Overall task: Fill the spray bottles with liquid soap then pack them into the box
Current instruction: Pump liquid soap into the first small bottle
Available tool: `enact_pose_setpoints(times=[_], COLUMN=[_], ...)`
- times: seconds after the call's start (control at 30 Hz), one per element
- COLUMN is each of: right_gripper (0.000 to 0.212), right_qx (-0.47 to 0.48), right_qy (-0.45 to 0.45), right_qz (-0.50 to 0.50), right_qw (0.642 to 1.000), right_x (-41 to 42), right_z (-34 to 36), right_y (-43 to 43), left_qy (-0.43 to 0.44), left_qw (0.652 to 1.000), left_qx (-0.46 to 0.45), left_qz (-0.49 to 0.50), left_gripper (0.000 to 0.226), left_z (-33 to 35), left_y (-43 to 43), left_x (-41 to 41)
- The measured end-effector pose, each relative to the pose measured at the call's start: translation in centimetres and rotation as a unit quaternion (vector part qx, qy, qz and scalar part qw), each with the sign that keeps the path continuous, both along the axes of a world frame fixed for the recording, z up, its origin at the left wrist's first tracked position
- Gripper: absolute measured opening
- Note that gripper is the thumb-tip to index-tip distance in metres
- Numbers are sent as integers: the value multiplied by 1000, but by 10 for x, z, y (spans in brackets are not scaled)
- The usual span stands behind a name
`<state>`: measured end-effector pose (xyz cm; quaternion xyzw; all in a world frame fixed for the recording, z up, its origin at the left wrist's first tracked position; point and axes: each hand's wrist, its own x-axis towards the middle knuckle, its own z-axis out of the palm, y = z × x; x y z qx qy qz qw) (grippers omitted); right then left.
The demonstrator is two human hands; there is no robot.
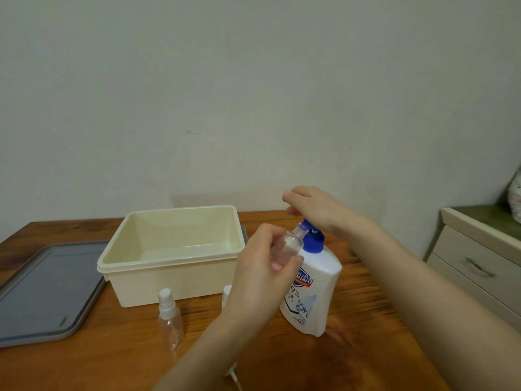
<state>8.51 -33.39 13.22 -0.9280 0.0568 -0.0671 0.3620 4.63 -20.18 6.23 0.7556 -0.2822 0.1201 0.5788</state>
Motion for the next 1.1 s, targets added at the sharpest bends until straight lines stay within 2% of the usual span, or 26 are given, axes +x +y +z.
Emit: enact_pose_setpoints(times=[0.3,0.47,0.63,0.83,0.97,1.1], right_gripper=[47,38,49,42,47,53], right_qx=[2,-2,-11,-16,34,5], right_qy=[8,6,7,-7,-4,-9], right_qz=[9,3,12,-1,2,6], right_qw=[1000,1000,1000,1000,999,1000], right_x=[-1,2,-3,-2,-2,-3], right_z=[6,-3,-6,4,-8,-5], right_y=[3,0,0,-1,0,1], left_qy=[-2,-7,0,-2,14,19], left_qw=[1000,1000,1000,1000,1000,1000], left_qx=[-9,-1,-1,-3,18,13], left_qz=[0,0,-1,3,9,13], left_gripper=[35,35,32,36,33,33], left_z=[2,0,-4,2,-7,-6], left_y=[2,1,0,-1,-1,-2], left_x=[-3,-1,-2,-1,-1,-2])
